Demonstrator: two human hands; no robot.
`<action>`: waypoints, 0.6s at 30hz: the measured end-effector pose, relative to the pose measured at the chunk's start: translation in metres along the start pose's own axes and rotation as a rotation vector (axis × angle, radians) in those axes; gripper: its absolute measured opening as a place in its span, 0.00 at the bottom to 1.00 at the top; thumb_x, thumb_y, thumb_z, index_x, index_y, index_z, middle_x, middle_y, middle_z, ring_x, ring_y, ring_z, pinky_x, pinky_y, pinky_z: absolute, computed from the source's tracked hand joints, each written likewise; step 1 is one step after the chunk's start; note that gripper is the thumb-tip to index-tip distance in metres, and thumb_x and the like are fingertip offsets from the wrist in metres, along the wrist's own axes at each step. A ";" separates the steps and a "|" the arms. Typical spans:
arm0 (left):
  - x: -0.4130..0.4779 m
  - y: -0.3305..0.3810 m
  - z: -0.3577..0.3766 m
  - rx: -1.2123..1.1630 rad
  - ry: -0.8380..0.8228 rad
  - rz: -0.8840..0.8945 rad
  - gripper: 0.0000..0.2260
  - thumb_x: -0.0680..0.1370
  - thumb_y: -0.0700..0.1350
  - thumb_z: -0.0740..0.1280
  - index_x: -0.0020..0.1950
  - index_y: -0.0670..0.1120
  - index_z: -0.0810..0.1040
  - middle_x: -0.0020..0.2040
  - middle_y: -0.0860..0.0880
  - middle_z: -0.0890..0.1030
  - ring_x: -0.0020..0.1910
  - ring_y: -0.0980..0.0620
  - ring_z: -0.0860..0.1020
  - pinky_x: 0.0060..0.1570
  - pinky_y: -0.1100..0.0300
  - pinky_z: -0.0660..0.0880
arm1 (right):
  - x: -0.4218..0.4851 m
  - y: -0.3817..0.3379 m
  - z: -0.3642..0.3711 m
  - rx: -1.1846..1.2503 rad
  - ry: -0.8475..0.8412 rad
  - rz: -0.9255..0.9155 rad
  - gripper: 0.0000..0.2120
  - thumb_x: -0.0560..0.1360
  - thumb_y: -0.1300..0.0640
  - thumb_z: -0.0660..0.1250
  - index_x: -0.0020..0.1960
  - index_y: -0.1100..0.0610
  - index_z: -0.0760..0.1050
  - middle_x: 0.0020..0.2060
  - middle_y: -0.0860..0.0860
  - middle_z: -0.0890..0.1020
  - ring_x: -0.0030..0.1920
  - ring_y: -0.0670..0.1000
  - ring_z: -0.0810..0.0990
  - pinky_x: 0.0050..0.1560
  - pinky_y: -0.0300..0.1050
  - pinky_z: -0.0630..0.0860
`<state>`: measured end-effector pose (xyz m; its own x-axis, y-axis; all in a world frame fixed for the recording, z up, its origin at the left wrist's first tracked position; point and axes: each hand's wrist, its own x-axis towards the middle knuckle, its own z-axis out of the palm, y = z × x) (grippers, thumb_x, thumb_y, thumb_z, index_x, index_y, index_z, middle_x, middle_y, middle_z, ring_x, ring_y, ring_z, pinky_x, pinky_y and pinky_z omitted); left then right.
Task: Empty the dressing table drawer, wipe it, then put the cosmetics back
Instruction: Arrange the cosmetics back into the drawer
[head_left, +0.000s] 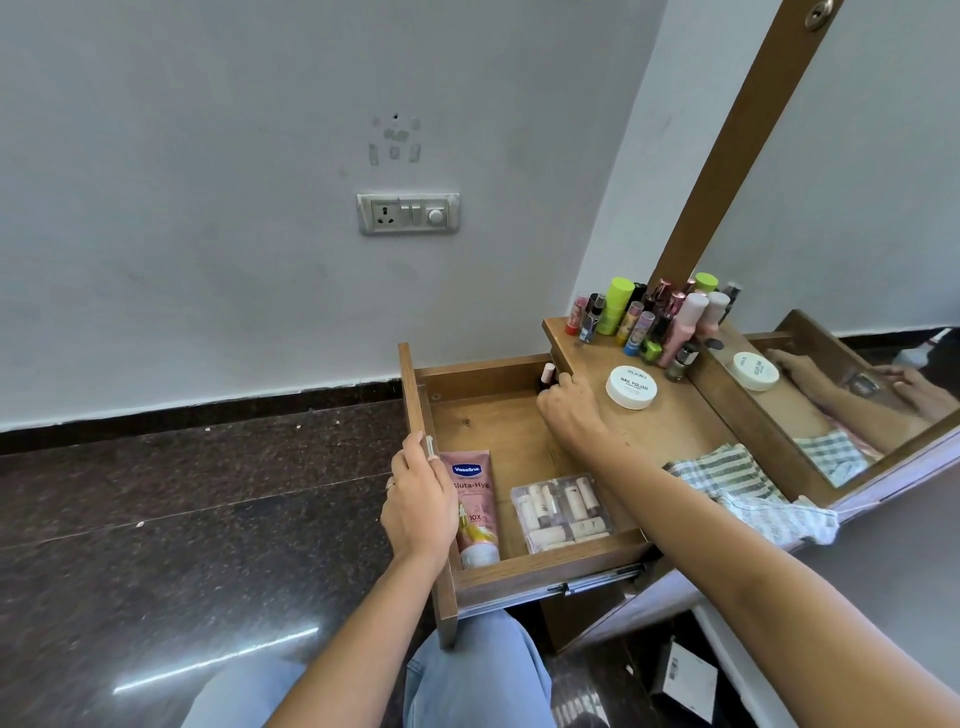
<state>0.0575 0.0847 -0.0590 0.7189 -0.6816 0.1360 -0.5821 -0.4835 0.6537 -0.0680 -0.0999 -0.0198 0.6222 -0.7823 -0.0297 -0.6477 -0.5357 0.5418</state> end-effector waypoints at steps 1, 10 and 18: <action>0.000 0.000 0.000 0.001 0.000 0.000 0.16 0.82 0.48 0.56 0.70 0.49 0.66 0.62 0.45 0.76 0.48 0.46 0.81 0.36 0.54 0.79 | -0.001 0.000 0.000 -0.010 0.004 -0.007 0.13 0.79 0.64 0.57 0.56 0.55 0.78 0.53 0.53 0.82 0.55 0.54 0.76 0.53 0.47 0.67; -0.001 0.000 0.000 0.003 0.003 -0.002 0.16 0.82 0.47 0.57 0.70 0.48 0.66 0.63 0.44 0.76 0.48 0.45 0.81 0.36 0.54 0.78 | 0.000 -0.006 0.002 -0.046 0.003 0.020 0.14 0.78 0.67 0.55 0.57 0.59 0.77 0.52 0.53 0.81 0.54 0.55 0.76 0.53 0.46 0.67; -0.001 -0.001 0.000 0.005 0.007 0.002 0.17 0.82 0.48 0.57 0.70 0.48 0.66 0.62 0.44 0.77 0.48 0.46 0.81 0.35 0.56 0.77 | -0.001 -0.008 -0.003 -0.049 -0.030 0.040 0.13 0.79 0.64 0.57 0.56 0.55 0.78 0.52 0.53 0.81 0.55 0.54 0.75 0.54 0.46 0.68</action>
<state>0.0574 0.0855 -0.0601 0.7201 -0.6790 0.1425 -0.5855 -0.4846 0.6498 -0.0624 -0.0938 -0.0220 0.5820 -0.8125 -0.0323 -0.6490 -0.4880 0.5837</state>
